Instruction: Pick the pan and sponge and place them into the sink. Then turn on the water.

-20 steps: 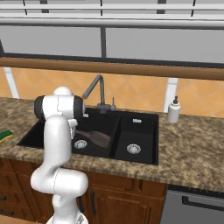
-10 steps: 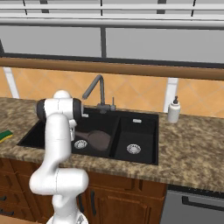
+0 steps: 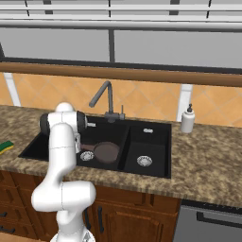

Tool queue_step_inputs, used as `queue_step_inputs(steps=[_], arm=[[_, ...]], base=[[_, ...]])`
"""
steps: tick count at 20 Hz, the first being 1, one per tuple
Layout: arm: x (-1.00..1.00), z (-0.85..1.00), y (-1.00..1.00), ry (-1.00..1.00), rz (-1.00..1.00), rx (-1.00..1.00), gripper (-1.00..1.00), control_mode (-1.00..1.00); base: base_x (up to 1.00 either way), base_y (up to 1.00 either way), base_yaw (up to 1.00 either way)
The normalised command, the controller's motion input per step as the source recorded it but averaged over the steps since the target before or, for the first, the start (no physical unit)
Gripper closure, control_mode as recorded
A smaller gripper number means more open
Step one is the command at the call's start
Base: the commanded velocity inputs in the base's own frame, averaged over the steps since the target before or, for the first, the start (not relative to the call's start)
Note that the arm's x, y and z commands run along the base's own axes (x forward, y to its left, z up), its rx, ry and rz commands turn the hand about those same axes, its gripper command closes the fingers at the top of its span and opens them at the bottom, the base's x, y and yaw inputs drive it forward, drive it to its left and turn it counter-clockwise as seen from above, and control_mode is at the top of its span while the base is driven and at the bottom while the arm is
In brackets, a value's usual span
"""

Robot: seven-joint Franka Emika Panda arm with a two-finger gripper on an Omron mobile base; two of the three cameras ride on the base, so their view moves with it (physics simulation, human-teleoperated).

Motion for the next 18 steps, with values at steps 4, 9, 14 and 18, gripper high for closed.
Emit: queue_step_inputs(steps=[4,9,14,18], arm=[[-0.3,-0.22,0.0,-0.1,0.0,0.0,1.0,-1.0],[-0.31,-0.01,0.07,-0.08,0.0,0.0,-1.0,-1.0],[-0.67,0.0,0.0,-0.11,0.0,0.02,-1.0,-1.0],[-0.77,0.32,0.03,-0.18,0.0,0.06,-1.0,-1.0]], base=[[0.0,0.0,0.0],[0.0,0.0,0.0],[0.0,0.0,0.0],[0.0,0.0,0.0]])
